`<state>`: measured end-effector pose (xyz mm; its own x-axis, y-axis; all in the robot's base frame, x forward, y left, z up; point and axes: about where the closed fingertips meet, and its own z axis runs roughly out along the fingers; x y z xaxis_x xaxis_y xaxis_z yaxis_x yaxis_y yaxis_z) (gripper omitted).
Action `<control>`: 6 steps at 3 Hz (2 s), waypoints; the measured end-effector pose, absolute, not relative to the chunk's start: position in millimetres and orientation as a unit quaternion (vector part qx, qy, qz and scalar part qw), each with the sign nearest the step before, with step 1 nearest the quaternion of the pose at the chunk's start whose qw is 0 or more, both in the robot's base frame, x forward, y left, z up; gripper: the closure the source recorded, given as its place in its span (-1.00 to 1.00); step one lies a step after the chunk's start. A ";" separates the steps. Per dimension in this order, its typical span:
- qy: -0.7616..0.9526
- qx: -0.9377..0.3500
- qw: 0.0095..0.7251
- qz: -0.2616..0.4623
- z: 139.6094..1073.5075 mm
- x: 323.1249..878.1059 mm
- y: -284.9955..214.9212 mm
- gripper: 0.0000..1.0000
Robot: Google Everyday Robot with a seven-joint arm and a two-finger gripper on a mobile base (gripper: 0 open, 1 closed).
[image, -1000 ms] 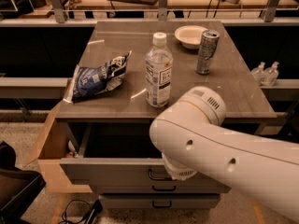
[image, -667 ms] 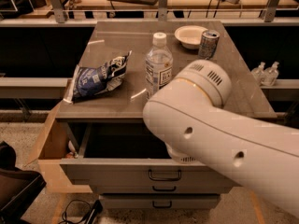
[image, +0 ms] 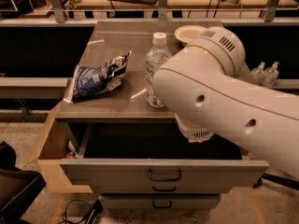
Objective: Open top drawer
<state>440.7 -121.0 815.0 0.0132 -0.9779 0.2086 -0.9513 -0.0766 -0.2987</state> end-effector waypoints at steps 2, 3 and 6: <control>0.718 -0.679 0.038 -0.149 785.1 454.9 -175.2 1.00; 0.732 -0.667 0.048 -0.126 764.3 456.7 -193.1 1.00; 0.748 -0.657 0.081 -0.052 697.9 449.0 -206.8 1.00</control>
Offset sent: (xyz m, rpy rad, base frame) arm 0.0219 -0.0856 -0.0540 0.1193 0.0582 -0.1562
